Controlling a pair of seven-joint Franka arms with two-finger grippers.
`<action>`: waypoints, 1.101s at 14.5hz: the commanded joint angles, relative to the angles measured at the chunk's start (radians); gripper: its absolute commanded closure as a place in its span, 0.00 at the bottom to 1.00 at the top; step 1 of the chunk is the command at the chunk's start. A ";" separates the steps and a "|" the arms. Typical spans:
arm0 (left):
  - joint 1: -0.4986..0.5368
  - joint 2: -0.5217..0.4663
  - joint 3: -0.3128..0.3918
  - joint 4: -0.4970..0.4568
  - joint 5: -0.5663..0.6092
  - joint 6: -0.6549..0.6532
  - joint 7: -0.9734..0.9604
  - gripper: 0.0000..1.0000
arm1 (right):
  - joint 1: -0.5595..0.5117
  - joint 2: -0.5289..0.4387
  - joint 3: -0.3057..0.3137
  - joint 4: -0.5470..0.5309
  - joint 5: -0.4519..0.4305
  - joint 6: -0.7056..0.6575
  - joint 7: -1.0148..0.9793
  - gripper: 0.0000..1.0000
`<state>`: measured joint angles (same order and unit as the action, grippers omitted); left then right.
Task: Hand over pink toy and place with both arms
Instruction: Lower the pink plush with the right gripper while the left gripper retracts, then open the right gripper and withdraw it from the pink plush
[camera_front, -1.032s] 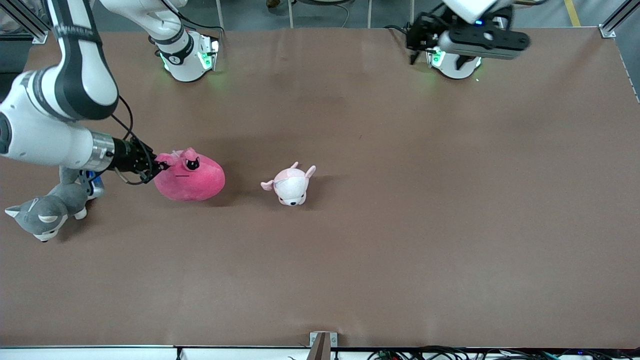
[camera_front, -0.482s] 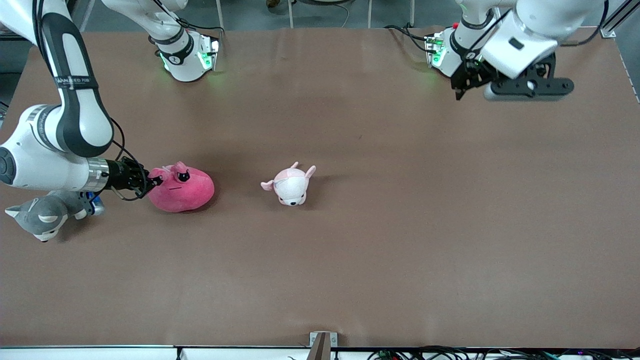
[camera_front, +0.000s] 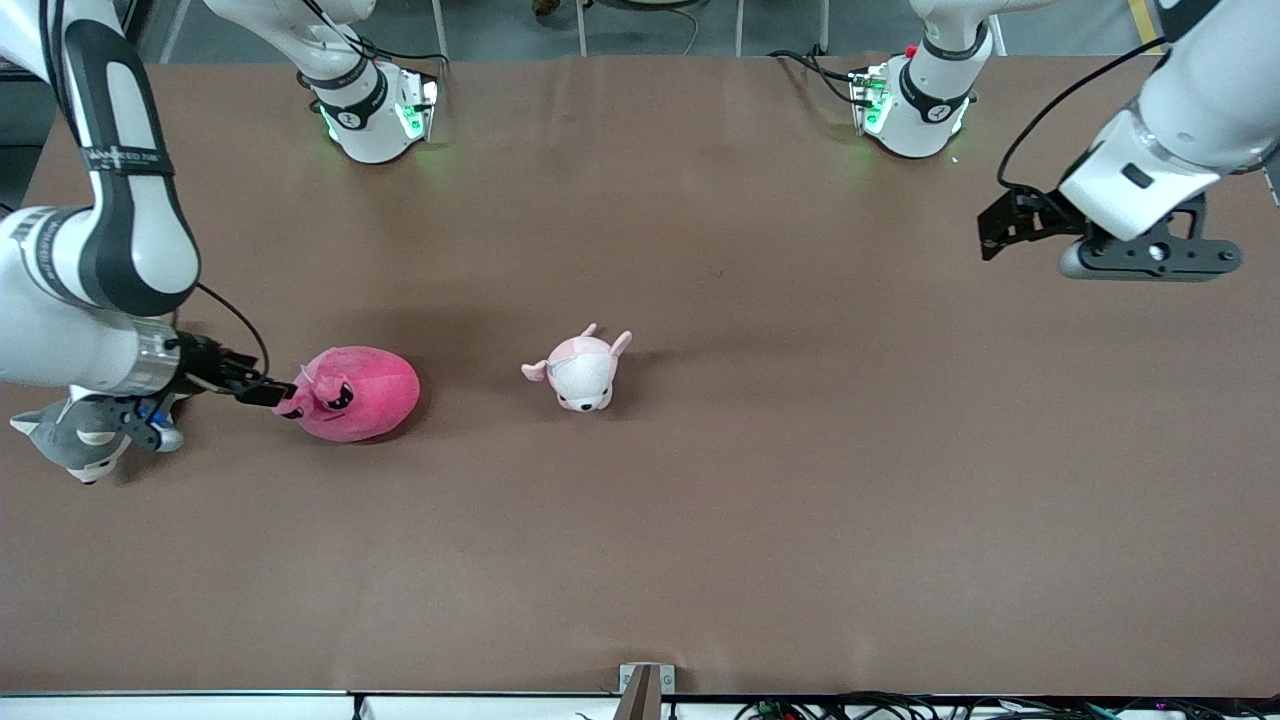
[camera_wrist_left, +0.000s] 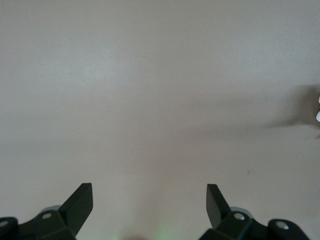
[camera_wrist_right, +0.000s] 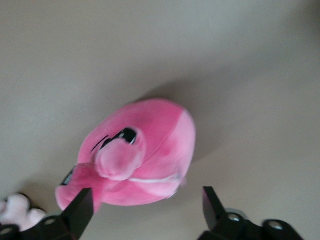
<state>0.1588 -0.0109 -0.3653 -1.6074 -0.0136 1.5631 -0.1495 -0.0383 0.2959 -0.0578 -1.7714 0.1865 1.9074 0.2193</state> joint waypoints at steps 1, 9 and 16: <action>0.030 -0.004 -0.011 0.009 0.017 0.014 0.014 0.00 | -0.020 -0.004 0.018 0.094 -0.109 -0.018 -0.182 0.00; 0.097 -0.001 -0.009 0.049 -0.003 0.015 0.041 0.00 | -0.011 -0.015 0.024 0.351 -0.217 -0.306 -0.204 0.00; 0.146 -0.001 0.005 0.061 0.001 0.020 0.060 0.00 | 0.005 -0.026 0.029 0.415 -0.219 -0.384 -0.202 0.00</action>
<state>0.2839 -0.0116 -0.3582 -1.5610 -0.0136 1.5811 -0.1136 -0.0335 0.2744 -0.0350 -1.3727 -0.0119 1.5334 0.0256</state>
